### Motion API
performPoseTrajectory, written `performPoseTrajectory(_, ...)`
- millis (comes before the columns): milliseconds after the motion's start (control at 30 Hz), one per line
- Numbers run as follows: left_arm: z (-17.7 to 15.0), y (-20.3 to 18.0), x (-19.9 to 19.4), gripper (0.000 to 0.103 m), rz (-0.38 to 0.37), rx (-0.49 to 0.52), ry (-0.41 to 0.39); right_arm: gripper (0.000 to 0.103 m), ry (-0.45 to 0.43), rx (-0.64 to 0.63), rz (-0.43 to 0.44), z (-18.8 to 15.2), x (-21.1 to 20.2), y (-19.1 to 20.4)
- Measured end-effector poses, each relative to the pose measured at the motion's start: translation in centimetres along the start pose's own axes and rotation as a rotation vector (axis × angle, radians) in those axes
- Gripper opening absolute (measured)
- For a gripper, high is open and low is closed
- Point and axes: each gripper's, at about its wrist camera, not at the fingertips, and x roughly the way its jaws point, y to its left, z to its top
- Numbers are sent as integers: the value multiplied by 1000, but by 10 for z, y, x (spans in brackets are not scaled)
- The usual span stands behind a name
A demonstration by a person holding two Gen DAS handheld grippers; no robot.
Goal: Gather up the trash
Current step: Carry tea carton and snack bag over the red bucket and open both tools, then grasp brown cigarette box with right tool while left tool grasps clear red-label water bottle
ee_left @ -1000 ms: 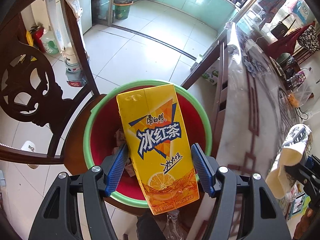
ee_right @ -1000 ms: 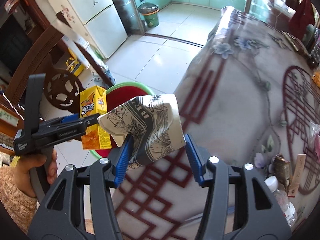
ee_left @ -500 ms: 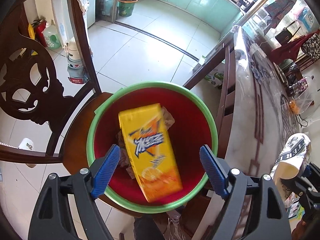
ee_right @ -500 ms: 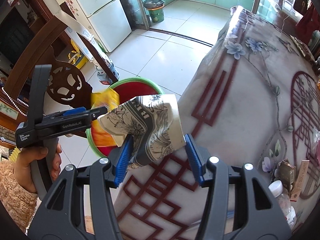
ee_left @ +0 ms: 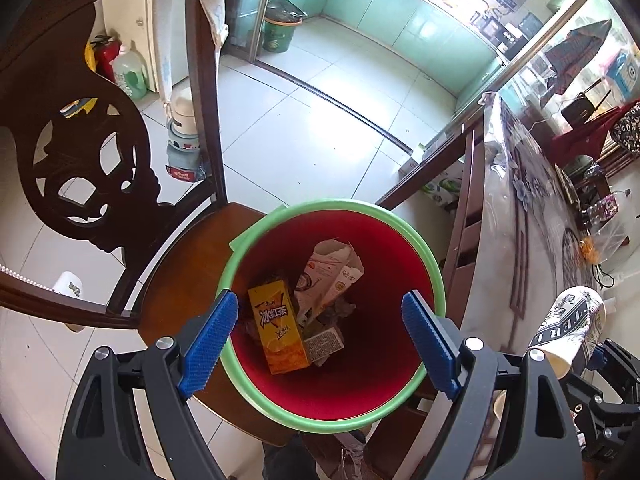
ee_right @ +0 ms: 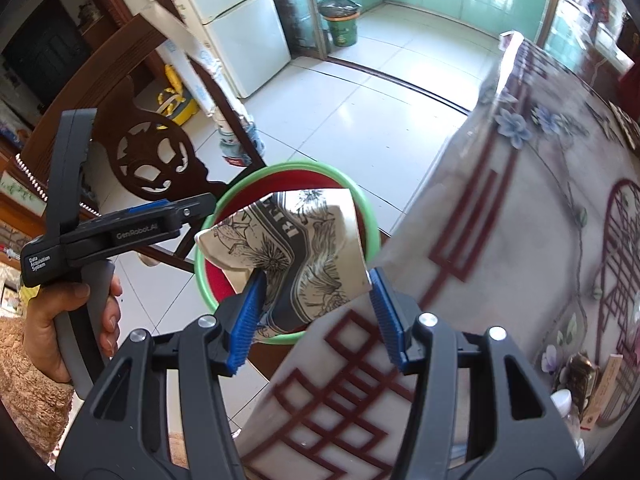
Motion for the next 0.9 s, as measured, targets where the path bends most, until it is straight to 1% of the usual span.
performPoseTrajectory(67,-1,3,-1,81,-1,-5,-3,59,-4,-18,7,1,0,5)
performPoseTrajectory(100,-1,4,-1,81,1,-8,-1,69,-10,-21,7,0,-2,6)
performPoseTrajectory(133,-1,6,-1,81,1,-11,0,76,-18,-21,6,0,-3,6)
performPoseTrajectory(267,-2,5,-3,81,6,-9,-7,79,-31,-11,6,0,-6,4)
performPoseTrajectory(433,-3,-2,-4,81,0,5,-16,80,-29,35,-5,-6,-8,-7)
performPoseTrajectory(600,-9,-22,-1,81,-18,50,1,80,-49,67,-23,-12,-16,-16)
performPoseTrajectory(700,-10,-37,-4,81,-45,73,0,80,-59,85,-27,-17,-22,-27)
performPoseTrajectory(800,-12,-54,-9,81,-64,123,-10,80,-80,116,-53,-24,-33,-49)
performPoseTrajectory(900,-14,-72,-13,81,-87,161,-17,80,-89,174,-108,-37,-49,-84)
